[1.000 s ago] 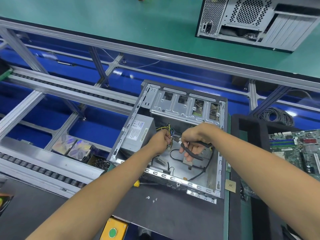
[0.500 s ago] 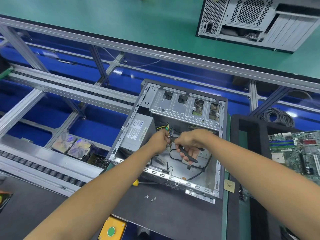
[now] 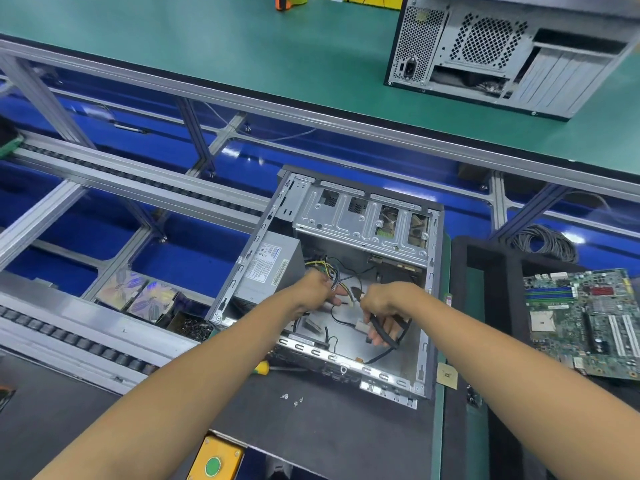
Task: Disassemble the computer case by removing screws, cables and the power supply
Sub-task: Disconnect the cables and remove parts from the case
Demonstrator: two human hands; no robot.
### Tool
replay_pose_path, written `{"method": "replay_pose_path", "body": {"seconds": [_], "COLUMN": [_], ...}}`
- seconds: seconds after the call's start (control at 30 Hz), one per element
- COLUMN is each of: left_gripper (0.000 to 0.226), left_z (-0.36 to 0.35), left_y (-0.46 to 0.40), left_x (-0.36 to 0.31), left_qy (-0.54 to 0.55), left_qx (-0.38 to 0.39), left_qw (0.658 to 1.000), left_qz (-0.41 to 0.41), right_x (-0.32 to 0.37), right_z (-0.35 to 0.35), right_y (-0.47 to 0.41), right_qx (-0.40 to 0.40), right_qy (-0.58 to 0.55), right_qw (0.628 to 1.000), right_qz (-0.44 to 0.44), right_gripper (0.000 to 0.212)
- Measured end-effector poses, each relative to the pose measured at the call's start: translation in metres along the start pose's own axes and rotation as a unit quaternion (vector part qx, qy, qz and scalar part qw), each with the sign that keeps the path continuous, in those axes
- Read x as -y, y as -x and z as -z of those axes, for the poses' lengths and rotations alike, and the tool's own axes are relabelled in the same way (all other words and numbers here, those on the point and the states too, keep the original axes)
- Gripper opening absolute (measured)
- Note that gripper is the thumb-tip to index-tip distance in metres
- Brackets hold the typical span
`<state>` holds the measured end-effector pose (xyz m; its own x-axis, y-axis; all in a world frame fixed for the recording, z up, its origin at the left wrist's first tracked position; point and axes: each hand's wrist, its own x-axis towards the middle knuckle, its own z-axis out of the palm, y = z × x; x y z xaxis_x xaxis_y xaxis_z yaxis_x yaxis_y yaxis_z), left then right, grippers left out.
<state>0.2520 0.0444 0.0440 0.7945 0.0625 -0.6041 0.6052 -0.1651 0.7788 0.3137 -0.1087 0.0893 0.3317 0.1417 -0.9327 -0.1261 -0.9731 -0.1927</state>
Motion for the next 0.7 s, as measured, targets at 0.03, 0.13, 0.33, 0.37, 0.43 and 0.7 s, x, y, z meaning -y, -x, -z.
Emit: {"method": "replay_pose_path", "body": {"seconds": [0.03, 0.13, 0.33, 0.37, 0.43, 0.7], "left_gripper": [0.038, 0.044, 0.036, 0.036, 0.051, 0.076], "left_z": [0.001, 0.001, 0.008, 0.010, 0.013, 0.013], "left_y": [0.001, 0.004, 0.013, 0.014, 0.016, 0.020], "left_x": [0.000, 0.002, -0.006, -0.008, -0.009, -0.020], "left_qy": [0.012, 0.002, 0.084, 0.116, 0.163, -0.121], "left_qx": [0.002, -0.010, -0.119, -0.119, -0.084, 0.018], "left_qw": [1.000, 1.000, 0.984, 0.980, 0.975, 0.985], "left_qz": [0.000, -0.005, -0.100, -0.111, -0.124, -0.122], "right_x": [-0.001, -0.006, -0.014, -0.015, -0.014, -0.018], "right_z": [-0.003, -0.010, -0.017, -0.018, -0.017, -0.018], "right_y": [-0.002, -0.009, -0.018, -0.019, -0.019, -0.021], "right_qx": [-0.005, -0.016, -0.041, -0.047, -0.059, -0.090], "right_qy": [-0.007, -0.028, 0.007, 0.016, 0.030, 0.005], "right_qw": [1.000, 0.999, 0.999, 0.999, 0.998, 0.995], "right_qz": [-0.001, -0.012, -0.017, -0.015, -0.005, 0.035], "right_gripper": [0.027, 0.032, 0.037, 0.036, 0.027, 0.028]}}
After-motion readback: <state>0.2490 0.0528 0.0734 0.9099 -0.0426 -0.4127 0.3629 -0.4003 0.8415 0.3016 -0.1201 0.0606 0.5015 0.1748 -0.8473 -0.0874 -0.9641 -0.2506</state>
